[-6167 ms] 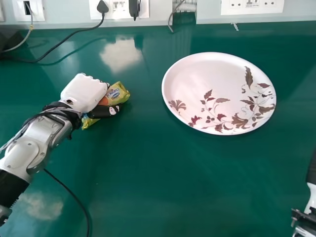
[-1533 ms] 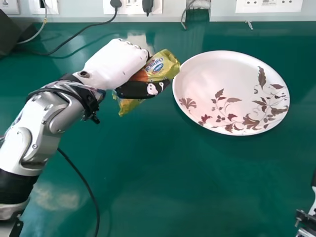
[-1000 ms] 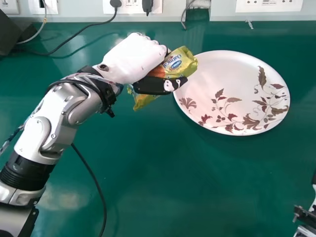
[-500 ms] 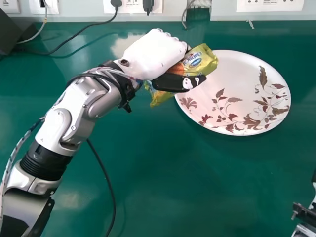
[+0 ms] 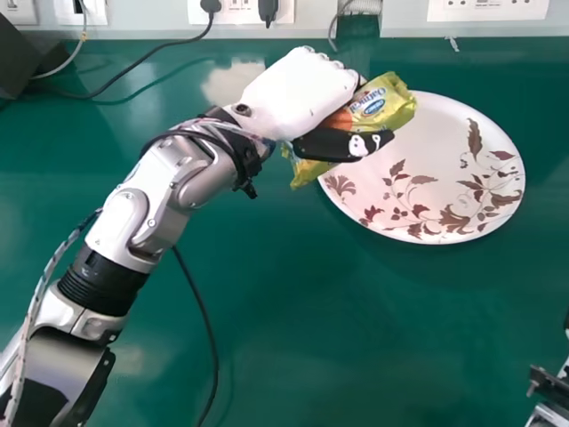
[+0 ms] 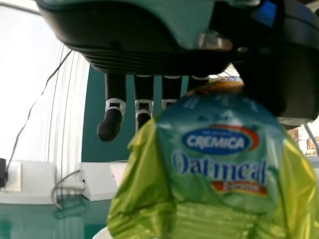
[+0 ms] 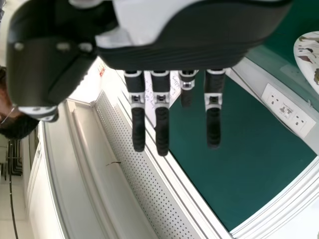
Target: Pick up biscuit and place it in the plate
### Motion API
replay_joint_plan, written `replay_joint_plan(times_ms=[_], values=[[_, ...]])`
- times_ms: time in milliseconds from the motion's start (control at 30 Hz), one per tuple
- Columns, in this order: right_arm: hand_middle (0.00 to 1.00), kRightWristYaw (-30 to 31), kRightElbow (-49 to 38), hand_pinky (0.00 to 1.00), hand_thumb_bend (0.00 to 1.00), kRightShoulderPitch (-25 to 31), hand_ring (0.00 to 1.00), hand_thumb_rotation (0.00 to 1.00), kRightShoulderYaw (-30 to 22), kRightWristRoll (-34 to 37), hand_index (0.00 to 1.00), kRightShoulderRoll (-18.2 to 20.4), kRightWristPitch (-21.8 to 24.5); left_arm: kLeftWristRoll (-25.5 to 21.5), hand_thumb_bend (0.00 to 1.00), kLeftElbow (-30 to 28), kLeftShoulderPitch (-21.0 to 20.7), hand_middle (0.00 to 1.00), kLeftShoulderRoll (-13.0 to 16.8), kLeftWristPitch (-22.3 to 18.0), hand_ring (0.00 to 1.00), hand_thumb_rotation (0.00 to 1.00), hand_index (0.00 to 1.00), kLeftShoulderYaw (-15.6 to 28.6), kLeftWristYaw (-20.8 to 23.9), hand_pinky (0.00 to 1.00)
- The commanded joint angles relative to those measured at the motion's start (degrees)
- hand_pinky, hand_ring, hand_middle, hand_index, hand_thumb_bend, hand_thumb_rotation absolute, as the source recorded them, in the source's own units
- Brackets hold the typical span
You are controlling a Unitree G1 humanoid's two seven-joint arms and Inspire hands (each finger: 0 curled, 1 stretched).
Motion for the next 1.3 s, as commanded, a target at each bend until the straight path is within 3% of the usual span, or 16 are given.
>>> replay_joint_plan(times_ms=[0,267,433,600,767,900,1033,1167,1267], values=[[0.61,-0.2,0.2,0.48,0.84,-0.3,0.57,0.09,-0.1,0.1,0.61,3.8,-0.2,-0.4,0.5,1.5,-2.1,0.45,-0.9,-0.6,0.36,0.0,0.53,-1.3,0.9,0.13],[0.58,0.4,0.9,0.39,0.81,-0.4,0.51,0.13,-0.6,0.2,0.65,3.6,-0.3,2.9,0.5,6.2,-6.8,0.45,-3.8,1.6,0.36,0.0,0.53,-5.1,1.0,0.13],[0.61,1.3,1.9,0.4,0.81,-0.7,0.54,0.16,-1.1,0.1,0.65,3.5,-0.8,4.3,0.5,8.3,-9.0,0.44,-5.8,3.5,0.35,0.0,0.53,-6.9,0.9,0.11],[0.58,1.3,1.9,0.38,0.81,-0.8,0.51,0.15,-1.2,0.7,0.67,3.4,-0.6,4.9,0.5,14.6,-12.7,0.45,-7.6,2.9,0.35,0.0,0.53,-9.1,2.4,0.12],[0.59,1.3,1.6,0.41,0.83,-0.6,0.53,0.14,-1.3,0.4,0.67,3.5,-0.6,5.3,0.5,20.9,-15.4,0.45,-10.0,3.7,0.35,0.0,0.53,-11.1,4.5,0.13],[0.59,1.3,0.9,0.45,0.84,0.0,0.55,0.1,-1.2,0.8,0.61,3.5,-0.2,5.4,0.5,22.6,-15.5,0.45,-11.0,3.7,0.35,0.0,0.53,-12.1,6.6,0.13],[0.58,1.1,0.6,0.45,0.83,0.1,0.54,0.06,-1.0,0.4,0.64,3.7,-0.3,4.5,0.5,23.3,-15.9,0.45,-11.8,3.6,0.35,0.0,0.54,-12.6,5.4,0.13],[0.63,1.3,0.5,0.54,0.8,0.2,0.63,0.04,-0.9,1.2,0.67,3.7,-0.2,4.7,0.5,24.1,-16.5,0.46,-12.7,3.6,0.36,0.0,0.54,-13.5,5.5,0.15],[0.62,1.5,0.8,0.51,0.81,0.3,0.61,0.06,-1.2,0.9,0.69,3.6,-0.5,4.9,0.5,25.9,-17.3,0.46,-13.4,3.1,0.36,0.0,0.54,-14.3,6.8,0.15]])
